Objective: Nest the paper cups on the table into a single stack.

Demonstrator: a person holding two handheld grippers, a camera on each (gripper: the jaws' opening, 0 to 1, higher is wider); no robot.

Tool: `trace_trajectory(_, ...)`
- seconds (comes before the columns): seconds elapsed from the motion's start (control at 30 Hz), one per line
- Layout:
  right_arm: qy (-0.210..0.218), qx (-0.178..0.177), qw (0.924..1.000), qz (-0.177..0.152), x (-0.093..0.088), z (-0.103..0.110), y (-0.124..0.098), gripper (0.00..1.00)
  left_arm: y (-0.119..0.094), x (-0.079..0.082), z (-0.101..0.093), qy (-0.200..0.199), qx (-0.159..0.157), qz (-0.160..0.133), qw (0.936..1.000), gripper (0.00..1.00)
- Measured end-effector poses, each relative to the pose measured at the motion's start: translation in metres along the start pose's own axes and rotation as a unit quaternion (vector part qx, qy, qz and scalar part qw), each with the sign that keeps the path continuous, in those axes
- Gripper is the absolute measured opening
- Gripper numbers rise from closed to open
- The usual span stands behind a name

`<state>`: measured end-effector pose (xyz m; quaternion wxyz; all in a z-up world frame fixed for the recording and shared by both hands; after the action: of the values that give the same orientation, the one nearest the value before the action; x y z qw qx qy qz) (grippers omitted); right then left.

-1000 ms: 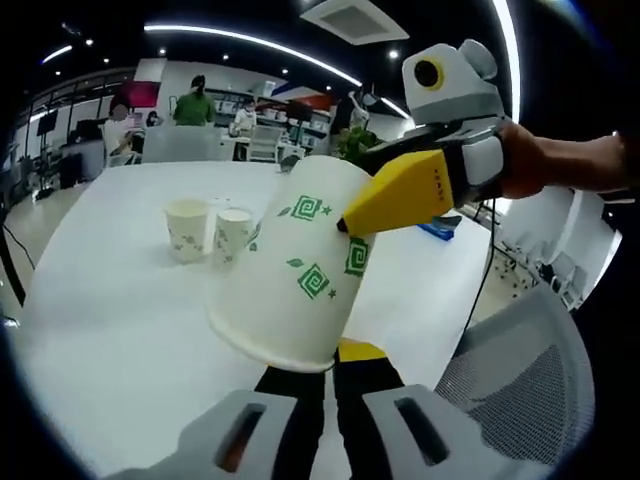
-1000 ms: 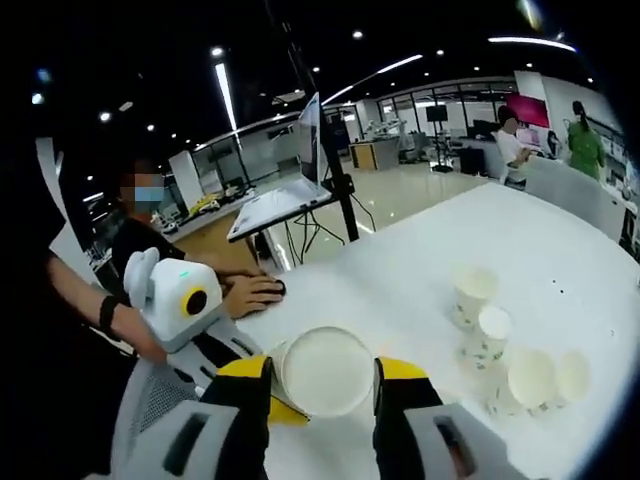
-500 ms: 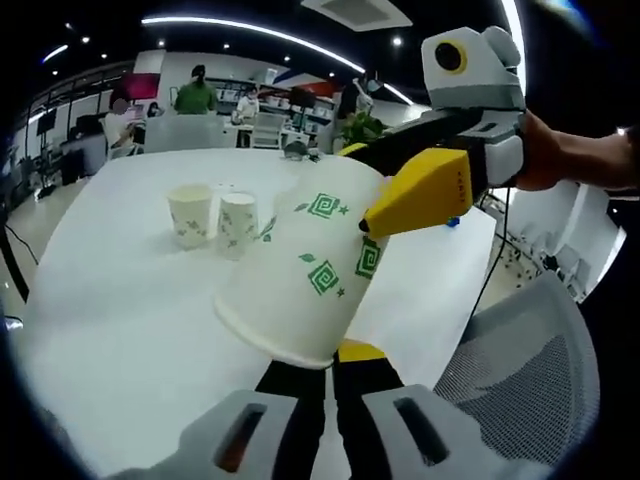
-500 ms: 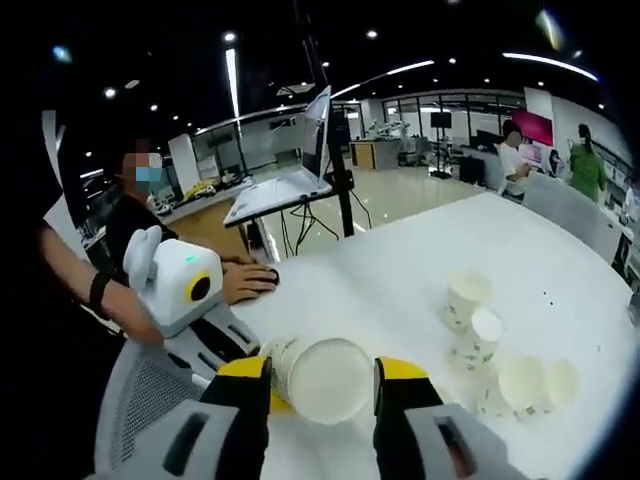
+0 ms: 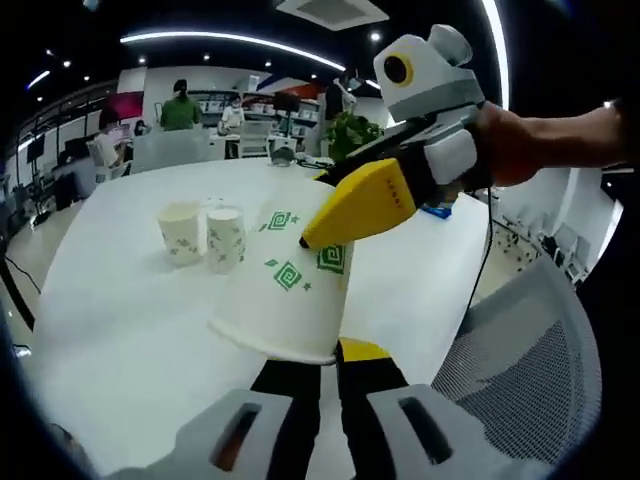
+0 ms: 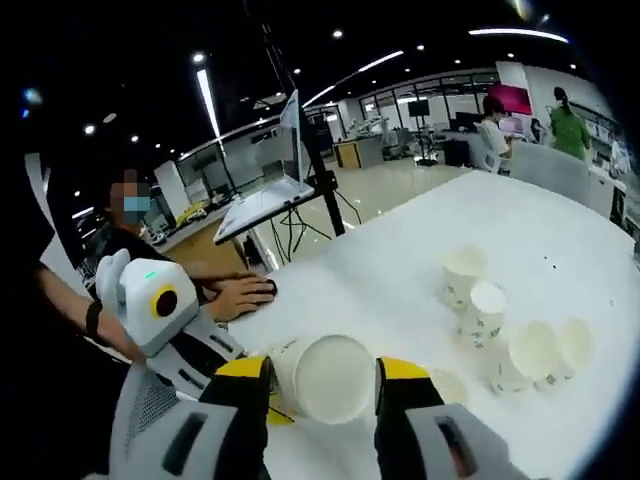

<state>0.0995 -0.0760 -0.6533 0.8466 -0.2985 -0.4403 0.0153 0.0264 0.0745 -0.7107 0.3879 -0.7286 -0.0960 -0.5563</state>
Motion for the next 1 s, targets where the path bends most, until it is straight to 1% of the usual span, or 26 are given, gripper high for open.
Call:
trace_trajectory(0.1,0.009,0.004,0.9999,-0.001,-0.002,-0.002,0.002,0.41,0.001,-0.003,0.002,-0.005,0.001,-0.004,1.0000,0.04)
trace_trajectory(0.17,0.010,0.008,0.9999,0.003,-0.003,0.003,0.003,0.41,0.000,-0.002,0.002,-0.009,0.001,-0.009,0.9999,0.06)
trace_trajectory(0.23,0.009,0.012,0.9999,0.005,-0.004,0.007,0.005,0.42,0.000,-0.001,0.003,-0.011,0.002,-0.012,0.9999,0.08)
trace_trajectory(0.27,0.000,0.007,0.9999,0.010,-0.004,0.006,0.008,0.43,0.000,-0.001,0.003,-0.011,0.001,-0.012,0.9999,0.07)
trace_trajectory(0.4,0.002,0.008,0.9999,0.014,-0.006,0.004,0.008,0.46,-0.001,0.001,0.002,-0.010,-0.001,-0.018,0.9998,0.08)
trace_trajectory(0.57,0.018,0.017,0.9996,0.014,-0.005,0.002,0.010,0.47,-0.004,0.005,0.003,-0.017,0.001,-0.029,0.9994,0.09)
trace_trajectory(0.63,0.032,0.023,0.9992,0.011,-0.004,-0.002,0.011,0.47,-0.005,0.004,0.005,-0.023,0.002,-0.037,0.9990,0.09)
trace_trajectory(0.67,0.037,0.026,0.9989,0.010,-0.005,0.002,0.012,0.47,-0.006,0.005,0.006,-0.027,0.002,-0.040,0.9988,0.09)
trace_trajectory(0.73,0.047,0.029,0.9984,0.008,-0.006,0.003,0.012,0.47,-0.006,0.007,0.004,-0.032,0.002,-0.046,0.9984,0.10)
trace_trajectory(0.83,0.060,0.035,0.9975,0.012,-0.008,0.005,0.013,0.50,-0.007,0.013,0.003,-0.047,-0.001,-0.059,0.9972,0.11)
trace_trajectory(0.93,0.072,0.037,0.9967,0.010,-0.008,0.002,0.012,0.51,-0.006,0.013,0.006,-0.065,0.000,-0.067,0.9957,0.12)
trace_trajectory(1.0,0.074,0.035,0.9966,0.009,-0.009,-0.001,0.012,0.50,-0.006,0.014,0.004,-0.074,0.000,-0.069,0.9948,0.13)
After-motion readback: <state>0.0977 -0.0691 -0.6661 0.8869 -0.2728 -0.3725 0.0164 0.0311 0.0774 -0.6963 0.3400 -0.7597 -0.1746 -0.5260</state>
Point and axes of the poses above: the point that each gripper's makers call its tool centre point, and the gripper's own axes: y roughly forward along the fingers, z roughly to its left, x roughly out of its top, the point moved 10 cm from there along -y, roughly backward along the fingers, and after that the axes turned 8 degrees about y, right-handed, at the moved point
